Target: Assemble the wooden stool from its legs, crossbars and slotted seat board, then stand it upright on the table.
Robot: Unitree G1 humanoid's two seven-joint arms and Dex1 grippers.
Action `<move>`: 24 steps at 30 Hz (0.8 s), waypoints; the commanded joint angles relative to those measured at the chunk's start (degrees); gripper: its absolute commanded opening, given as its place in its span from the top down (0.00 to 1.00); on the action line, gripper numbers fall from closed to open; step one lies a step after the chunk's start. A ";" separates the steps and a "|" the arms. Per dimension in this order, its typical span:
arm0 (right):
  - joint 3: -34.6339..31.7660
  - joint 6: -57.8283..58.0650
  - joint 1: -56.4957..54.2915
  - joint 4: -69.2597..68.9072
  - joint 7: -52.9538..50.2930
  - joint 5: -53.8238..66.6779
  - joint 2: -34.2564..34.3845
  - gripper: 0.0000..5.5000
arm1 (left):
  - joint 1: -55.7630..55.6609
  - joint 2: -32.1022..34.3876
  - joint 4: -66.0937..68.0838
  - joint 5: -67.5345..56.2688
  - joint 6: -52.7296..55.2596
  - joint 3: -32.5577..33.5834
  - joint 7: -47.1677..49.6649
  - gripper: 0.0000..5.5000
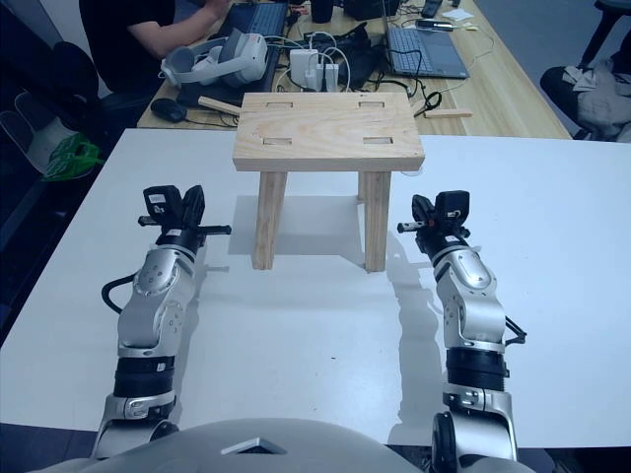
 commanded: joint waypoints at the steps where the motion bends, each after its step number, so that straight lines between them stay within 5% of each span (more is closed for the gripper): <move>1: -0.19 -0.43 -1.59 0.63 -0.99 -1.08 -0.75 1.00 | -1.91 0.37 2.13 3.21 2.09 -1.63 0.72 1.00; 24: 2.71 -10.19 -5.77 4.73 -1.09 -6.80 -1.00 1.00 | -5.71 -1.99 5.06 -1.02 -7.02 2.81 -3.67 1.00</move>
